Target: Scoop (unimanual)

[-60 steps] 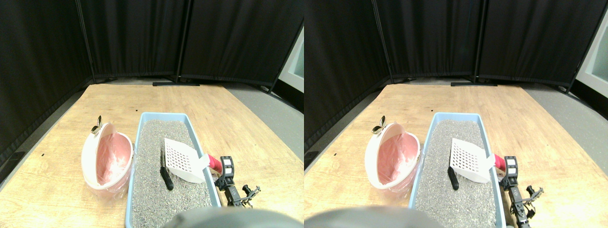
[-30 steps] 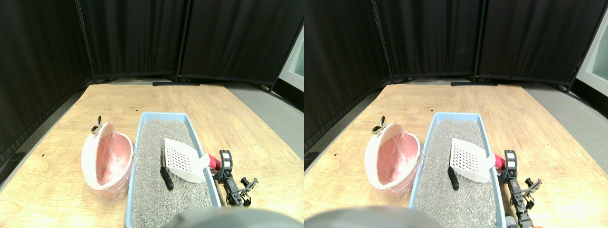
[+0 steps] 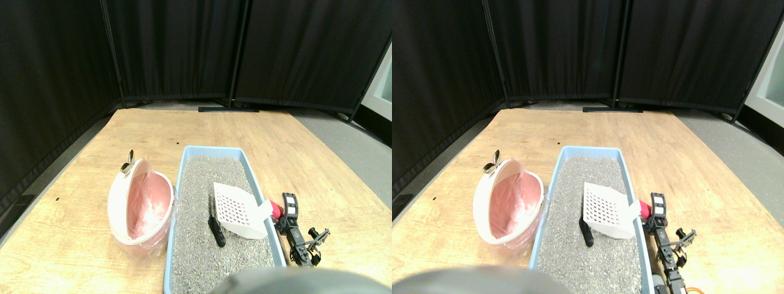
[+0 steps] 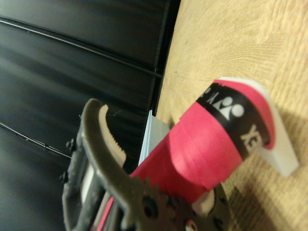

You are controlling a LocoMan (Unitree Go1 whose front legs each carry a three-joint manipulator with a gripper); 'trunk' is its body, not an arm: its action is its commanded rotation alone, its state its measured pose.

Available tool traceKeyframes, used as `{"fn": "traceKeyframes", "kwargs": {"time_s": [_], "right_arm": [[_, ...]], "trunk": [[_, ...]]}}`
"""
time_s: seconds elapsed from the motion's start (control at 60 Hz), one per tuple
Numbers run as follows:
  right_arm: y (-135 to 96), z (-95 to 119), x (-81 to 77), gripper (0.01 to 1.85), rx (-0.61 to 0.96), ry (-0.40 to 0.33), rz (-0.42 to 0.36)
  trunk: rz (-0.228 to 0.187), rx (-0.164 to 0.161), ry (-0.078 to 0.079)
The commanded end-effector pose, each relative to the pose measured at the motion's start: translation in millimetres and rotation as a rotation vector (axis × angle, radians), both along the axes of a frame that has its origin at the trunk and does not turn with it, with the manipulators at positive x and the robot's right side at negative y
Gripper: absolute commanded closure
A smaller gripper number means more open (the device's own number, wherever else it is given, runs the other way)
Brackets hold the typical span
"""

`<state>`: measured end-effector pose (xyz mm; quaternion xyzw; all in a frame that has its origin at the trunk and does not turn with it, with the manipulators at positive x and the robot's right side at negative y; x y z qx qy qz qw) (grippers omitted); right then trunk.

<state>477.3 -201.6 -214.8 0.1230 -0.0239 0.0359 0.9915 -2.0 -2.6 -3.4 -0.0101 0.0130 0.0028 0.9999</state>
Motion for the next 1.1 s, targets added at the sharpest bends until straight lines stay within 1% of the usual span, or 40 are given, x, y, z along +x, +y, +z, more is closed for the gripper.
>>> {"fn": "traceKeyframes", "kwargs": {"time_s": [0.017,0.067,0.1,0.133,0.15,0.183,0.2,0.233,0.25,0.3,0.383,0.483,0.5,0.583,0.683,0.75,0.783,0.817,0.867,0.9,0.933,0.983,1.033,1.067,1.083,1.1], "right_arm": [[0.4,6.0,1.1,1.0,-0.011,-0.038,0.002],[-0.2,6.9,1.4,1.03,-0.012,-0.038,0.005],[0.0,7.7,1.1,1.1,-0.024,-0.045,-0.003],[0.1,8.0,0.9,1.12,-0.03,-0.049,-0.005],[-0.1,8.2,1.2,1.17,-0.044,-0.052,-0.001],[-0.3,8.8,1.4,1.33,-0.05,-0.06,0.008],[-0.5,8.6,1.9,1.54,-0.049,-0.072,0.015],[-0.4,8.5,2.3,1.78,-0.043,-0.09,0.016],[0.2,9.1,1.9,1.8,-0.037,-0.097,0.005],[0.0,9.2,2.2,1.8,-0.037,-0.09,0.003],[1.5,14.1,-1.8,1.8,-0.012,-0.077,-0.015],[1.8,18.2,-5.3,1.8,-0.02,-0.088,-0.015],[2.0,19.4,-6.0,1.8,-0.027,-0.092,-0.019],[2.0,23.9,-7.3,1.8,-0.045,-0.098,-0.018],[2.6,31.1,-8.1,1.8,-0.079,-0.128,0.013],[2.6,34.4,-8.8,1.8,-0.099,-0.129,0.005],[2.4,36.2,-8.7,1.8,-0.102,-0.139,0.009],[1.8,38.6,-8.4,1.8,-0.131,-0.171,0.023],[1.7,40.8,-8.5,1.8,-0.156,-0.19,0.03],[1.0,44.2,-7.5,1.8,-0.168,-0.228,0.045],[0.6,45.3,-6.9,1.8,-0.177,-0.242,0.053],[-0.5,57.1,-4.6,1.8,-0.184,-0.268,0.041],[-2.7,66.1,-1.9,1.8,-0.204,-0.295,0.057],[-3.2,67.7,-1.4,1.8,-0.212,-0.302,0.058],[-4.4,70.6,-0.7,1.8,-0.212,-0.314,0.075],[-5.4,75.6,-0.1,1.8,-0.233,-0.319,0.072]], "trunk": [[0.004,-0.006,0.002],[0.003,-0.005,0.0],[0.003,-0.005,0.0],[0.003,-0.005,0.0],[0.003,-0.005,0.0],[0.0,-0.002,0.001],[0.0,-0.002,0.001],[0.0,-0.001,0.003],[-0.001,-0.001,0.003],[-0.001,-0.001,0.004],[-0.002,-0.002,0.004],[-0.003,-0.002,0.004],[-0.005,-0.004,0.007],[-0.006,-0.005,0.007],[-0.005,-0.006,0.006],[-0.005,-0.008,0.008],[-0.005,-0.009,0.007],[-0.004,-0.01,0.006],[-0.004,-0.012,0.007],[-0.004,-0.014,0.006],[-0.004,-0.015,0.006],[-0.005,-0.018,0.005],[-0.005,-0.019,0.006],[-0.005,-0.021,0.006],[-0.005,-0.022,0.006],[-0.005,-0.023,0.007]]}}
